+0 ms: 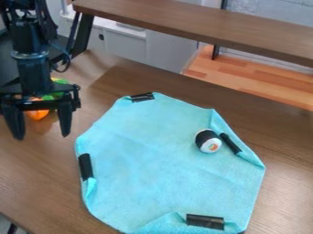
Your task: Move the sushi from the blue cloth to the bottom left side of the table
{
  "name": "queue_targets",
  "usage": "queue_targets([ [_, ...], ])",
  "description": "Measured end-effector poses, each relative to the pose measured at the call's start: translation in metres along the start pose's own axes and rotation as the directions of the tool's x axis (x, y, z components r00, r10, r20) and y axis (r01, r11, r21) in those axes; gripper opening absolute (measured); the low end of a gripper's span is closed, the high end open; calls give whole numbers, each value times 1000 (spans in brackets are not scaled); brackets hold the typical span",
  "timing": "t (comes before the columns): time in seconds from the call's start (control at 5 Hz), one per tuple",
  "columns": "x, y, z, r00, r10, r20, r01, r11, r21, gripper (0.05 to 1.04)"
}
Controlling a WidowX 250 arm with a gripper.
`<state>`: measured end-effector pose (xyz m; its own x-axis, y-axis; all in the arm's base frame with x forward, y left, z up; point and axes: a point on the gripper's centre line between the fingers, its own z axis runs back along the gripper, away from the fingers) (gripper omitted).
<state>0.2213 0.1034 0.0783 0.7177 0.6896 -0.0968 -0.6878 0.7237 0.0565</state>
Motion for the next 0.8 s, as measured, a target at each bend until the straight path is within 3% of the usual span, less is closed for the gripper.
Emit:
queue_targets([
  [0.2, -2, -1, -7, 1000, 0, -25, 0, 1000, 3, 1001],
  [0.4, -5, -29, -9, 994, -100, 46, 102, 994, -46, 1001],
  [0.6, -3, -49, -5, 978, -185, 100, 190, 980, -49, 1001],
  [0.8, 4, -73, -9, 947, -299, 114, 303, 953, -13, 1001],
])
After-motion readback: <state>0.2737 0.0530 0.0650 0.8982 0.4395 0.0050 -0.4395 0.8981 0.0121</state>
